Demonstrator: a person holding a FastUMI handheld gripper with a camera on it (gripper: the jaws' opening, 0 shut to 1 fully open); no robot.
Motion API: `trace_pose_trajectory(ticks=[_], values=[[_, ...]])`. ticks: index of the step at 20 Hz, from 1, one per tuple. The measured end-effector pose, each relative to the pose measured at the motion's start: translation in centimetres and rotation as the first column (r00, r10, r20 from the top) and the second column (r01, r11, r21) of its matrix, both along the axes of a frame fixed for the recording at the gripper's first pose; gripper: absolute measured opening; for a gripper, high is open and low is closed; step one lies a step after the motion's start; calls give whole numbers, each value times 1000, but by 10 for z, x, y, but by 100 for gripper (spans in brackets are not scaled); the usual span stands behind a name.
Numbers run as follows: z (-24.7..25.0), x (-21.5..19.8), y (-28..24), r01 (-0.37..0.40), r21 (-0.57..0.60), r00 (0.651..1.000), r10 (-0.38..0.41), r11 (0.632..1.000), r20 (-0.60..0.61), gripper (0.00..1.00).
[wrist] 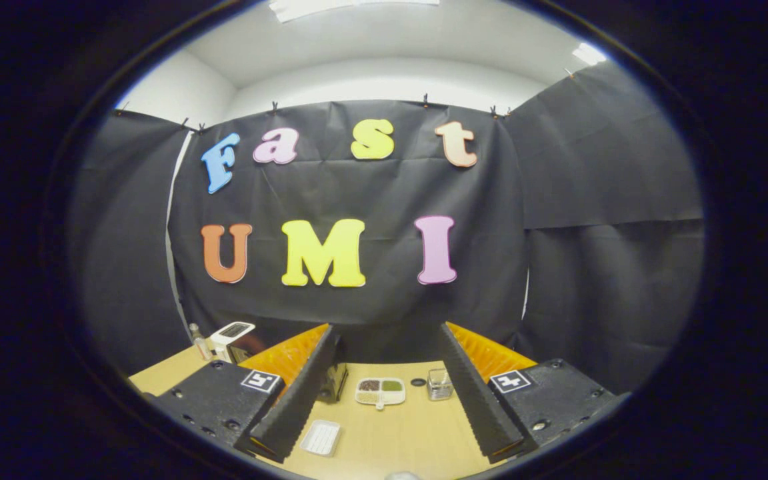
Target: Open the toaster oven, put the food inside, and close the toaster oven door.
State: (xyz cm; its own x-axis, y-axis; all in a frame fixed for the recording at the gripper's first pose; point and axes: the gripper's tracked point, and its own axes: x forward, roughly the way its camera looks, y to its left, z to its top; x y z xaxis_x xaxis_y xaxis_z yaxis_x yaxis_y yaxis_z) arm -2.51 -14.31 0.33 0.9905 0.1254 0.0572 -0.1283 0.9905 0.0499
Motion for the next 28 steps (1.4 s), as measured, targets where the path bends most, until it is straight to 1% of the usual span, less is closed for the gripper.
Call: trace_pose_trajectory(ticks=[5,11,18,23,28], values=[[-7,2,-11,-18,-2,1000,18,1000,-13,99],[-10,5,-7,-36,23,999,37,999,-22,99],[-22,15,-11,-26,44,998,29,999,-60,99],[-24,24,-19,-3,27,998,5,1000,-68,99],[-26,31,-23,-2,18,997,3,1000,-73,99]])
